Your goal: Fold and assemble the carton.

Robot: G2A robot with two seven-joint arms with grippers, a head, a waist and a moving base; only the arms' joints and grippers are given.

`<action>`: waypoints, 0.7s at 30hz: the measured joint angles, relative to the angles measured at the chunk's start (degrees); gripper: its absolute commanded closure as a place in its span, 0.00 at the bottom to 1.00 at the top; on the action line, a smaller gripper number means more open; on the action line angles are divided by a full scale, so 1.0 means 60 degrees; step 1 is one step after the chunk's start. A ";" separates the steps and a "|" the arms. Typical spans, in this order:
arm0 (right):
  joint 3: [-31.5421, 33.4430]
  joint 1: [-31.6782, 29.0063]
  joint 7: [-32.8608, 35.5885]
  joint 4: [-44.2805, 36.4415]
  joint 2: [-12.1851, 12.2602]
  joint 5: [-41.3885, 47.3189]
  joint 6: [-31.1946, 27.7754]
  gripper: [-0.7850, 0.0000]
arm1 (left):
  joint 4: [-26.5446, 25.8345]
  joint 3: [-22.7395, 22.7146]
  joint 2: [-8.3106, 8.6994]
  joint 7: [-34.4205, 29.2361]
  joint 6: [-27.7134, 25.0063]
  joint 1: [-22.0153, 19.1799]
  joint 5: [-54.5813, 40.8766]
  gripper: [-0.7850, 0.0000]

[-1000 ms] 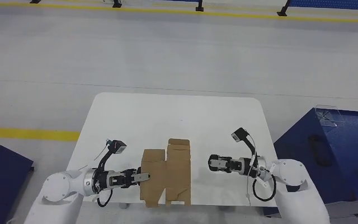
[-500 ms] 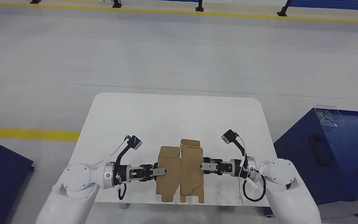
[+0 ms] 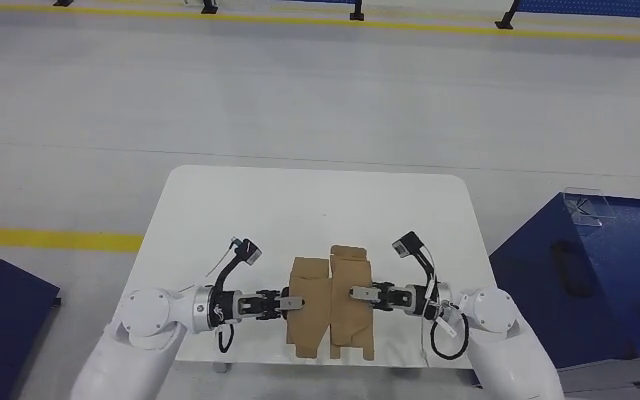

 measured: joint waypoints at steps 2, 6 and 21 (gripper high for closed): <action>-0.0102 0.0036 -0.0081 -0.0001 0.0001 -0.0066 0.0046 1.00 | -0.0012 -0.0025 0.0017 0.0053 -0.0027 0.0020 -0.0071 0.00; -0.0244 0.0141 -0.0149 0.0037 0.0013 -0.0145 0.0143 1.00 | -0.0068 -0.0215 0.0066 0.0097 -0.0075 0.0110 -0.0370 0.00; -0.0230 0.0205 -0.0167 0.0090 0.0029 -0.0130 0.0202 1.00 | 0.0938 -0.2923 0.0609 -0.0348 0.0112 0.0501 -0.0814 0.00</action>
